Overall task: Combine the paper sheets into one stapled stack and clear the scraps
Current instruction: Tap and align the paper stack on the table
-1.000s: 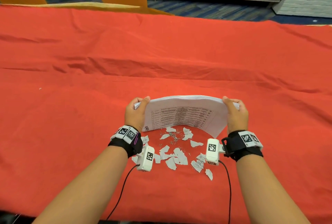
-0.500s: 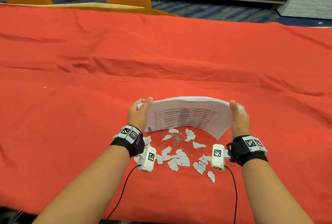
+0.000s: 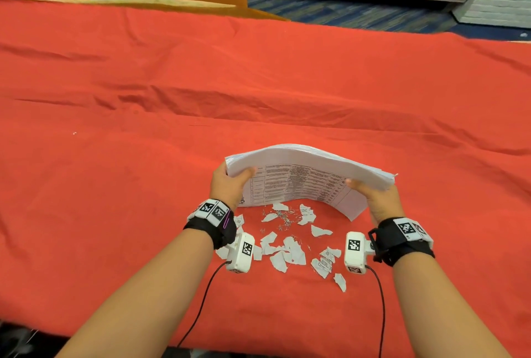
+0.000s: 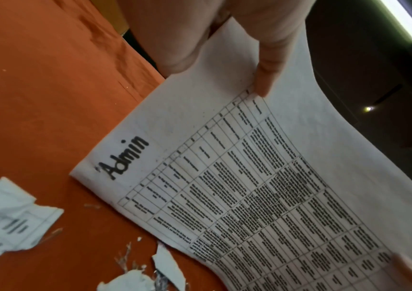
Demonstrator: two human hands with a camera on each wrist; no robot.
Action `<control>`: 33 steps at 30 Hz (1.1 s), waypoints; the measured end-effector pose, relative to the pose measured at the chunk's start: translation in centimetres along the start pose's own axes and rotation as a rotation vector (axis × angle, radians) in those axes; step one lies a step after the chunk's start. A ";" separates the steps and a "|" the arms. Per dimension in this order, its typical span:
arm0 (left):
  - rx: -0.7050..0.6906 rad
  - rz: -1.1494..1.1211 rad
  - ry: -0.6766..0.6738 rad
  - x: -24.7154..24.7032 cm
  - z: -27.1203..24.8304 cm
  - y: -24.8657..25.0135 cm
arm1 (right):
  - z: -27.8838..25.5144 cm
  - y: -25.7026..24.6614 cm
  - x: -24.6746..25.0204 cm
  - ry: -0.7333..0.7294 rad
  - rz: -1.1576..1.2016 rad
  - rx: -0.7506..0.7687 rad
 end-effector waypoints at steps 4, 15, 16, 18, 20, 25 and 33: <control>-0.009 -0.029 -0.010 0.2 0.6 0.5 | 0.2 -0.5 0.4 -0.054 0.026 0.016; 0.118 -0.060 -0.066 0.5 1.3 -0.7 | 0.4 0.1 0.5 -0.095 0.018 -0.023; 0.139 -0.043 -0.076 0.6 1.3 -1.0 | 0.2 0.3 0.4 -0.103 0.007 -0.032; 0.163 -0.025 -0.093 0.5 1.0 -1.4 | 0.0 0.7 0.3 -0.115 0.011 -0.051; 0.149 -0.020 -0.094 0.4 1.1 -1.2 | 0.2 0.8 0.4 -0.097 0.011 -0.049; 0.117 0.022 -0.115 0.5 1.5 -1.0 | 0.3 0.9 0.5 -0.090 -0.012 -0.047; 0.101 0.062 -0.102 0.3 1.9 -0.7 | 0.5 0.8 0.5 -0.086 -0.016 -0.058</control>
Point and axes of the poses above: each hand's wrist, its own z-axis towards the middle knuckle, its own x-axis out of the back of the hand, y = z × x, the point moved 2 cm from there along z, towards the middle knuckle, and after that the axes turned 5 degrees about -z, right-handed, at the moved point
